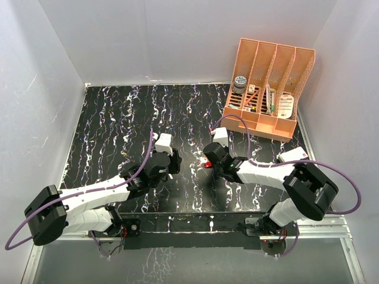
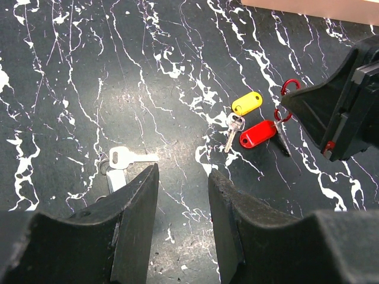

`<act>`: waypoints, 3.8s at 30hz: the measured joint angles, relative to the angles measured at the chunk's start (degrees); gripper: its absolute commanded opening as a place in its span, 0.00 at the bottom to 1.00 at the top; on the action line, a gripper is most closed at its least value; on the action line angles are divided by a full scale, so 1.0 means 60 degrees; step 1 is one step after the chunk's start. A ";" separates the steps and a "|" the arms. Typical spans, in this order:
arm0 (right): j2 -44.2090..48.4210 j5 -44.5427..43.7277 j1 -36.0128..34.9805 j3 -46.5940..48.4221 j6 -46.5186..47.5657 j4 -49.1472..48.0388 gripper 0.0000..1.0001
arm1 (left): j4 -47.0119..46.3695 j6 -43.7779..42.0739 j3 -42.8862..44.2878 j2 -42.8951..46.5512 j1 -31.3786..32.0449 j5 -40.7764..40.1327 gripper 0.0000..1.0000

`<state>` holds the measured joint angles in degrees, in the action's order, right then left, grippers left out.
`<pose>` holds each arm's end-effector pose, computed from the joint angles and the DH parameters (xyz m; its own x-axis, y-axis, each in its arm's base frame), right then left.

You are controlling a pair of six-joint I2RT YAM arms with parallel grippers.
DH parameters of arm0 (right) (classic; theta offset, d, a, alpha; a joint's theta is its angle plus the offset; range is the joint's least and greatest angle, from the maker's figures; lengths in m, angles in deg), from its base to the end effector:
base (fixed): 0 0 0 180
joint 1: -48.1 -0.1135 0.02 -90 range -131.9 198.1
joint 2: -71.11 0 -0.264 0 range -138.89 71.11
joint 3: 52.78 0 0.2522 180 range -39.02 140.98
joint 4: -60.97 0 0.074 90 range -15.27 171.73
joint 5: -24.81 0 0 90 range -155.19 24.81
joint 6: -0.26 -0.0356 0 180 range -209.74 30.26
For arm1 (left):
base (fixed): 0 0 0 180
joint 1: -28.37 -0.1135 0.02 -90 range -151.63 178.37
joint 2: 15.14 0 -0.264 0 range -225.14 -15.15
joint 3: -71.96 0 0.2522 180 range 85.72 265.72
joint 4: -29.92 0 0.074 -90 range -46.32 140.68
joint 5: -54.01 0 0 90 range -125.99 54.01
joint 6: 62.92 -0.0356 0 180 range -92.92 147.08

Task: Put the keys on the keyring

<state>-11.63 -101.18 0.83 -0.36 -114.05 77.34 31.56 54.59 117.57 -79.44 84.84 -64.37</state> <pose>0.2019 0.1877 0.1733 -0.5820 -0.1392 -0.8012 -0.0891 0.9902 -0.1073 0.1484 -0.1934 0.2340 -0.3953 -0.1392 -0.9080 0.3435 0.8943 -0.2867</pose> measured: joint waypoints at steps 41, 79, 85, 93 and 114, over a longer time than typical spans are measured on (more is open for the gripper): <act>-0.0692 0.0444 0.0000 0.0357 0.0284 -0.0627 0.00 | -0.4029 -0.1749 -0.0470 -0.2619 -0.0018 0.1745 0.37; 0.3628 -0.1016 0.0219 -0.0153 0.0080 0.0561 0.00 | -0.8593 -0.3810 0.0896 -0.7839 -0.0018 0.2546 0.31; 0.3727 -0.1016 0.0273 -0.0153 0.0080 0.0576 0.00 | -0.8688 -0.3945 0.1009 -0.8054 -0.0066 0.2532 0.28; 0.3730 -0.1009 0.0328 -0.0153 0.0084 0.0579 0.00 | -0.8808 -0.4011 0.1016 -0.8123 -0.0211 0.2484 0.17; 0.3308 -0.0233 0.0346 -0.0153 0.0302 0.0594 0.00 | -0.8783 -0.4371 0.0809 -0.7708 -0.0463 0.2699 0.00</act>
<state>8.22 -102.58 2.91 -1.28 -112.24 80.90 -21.14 28.36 122.43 -125.69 82.06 -48.17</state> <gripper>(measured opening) 0.031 0.009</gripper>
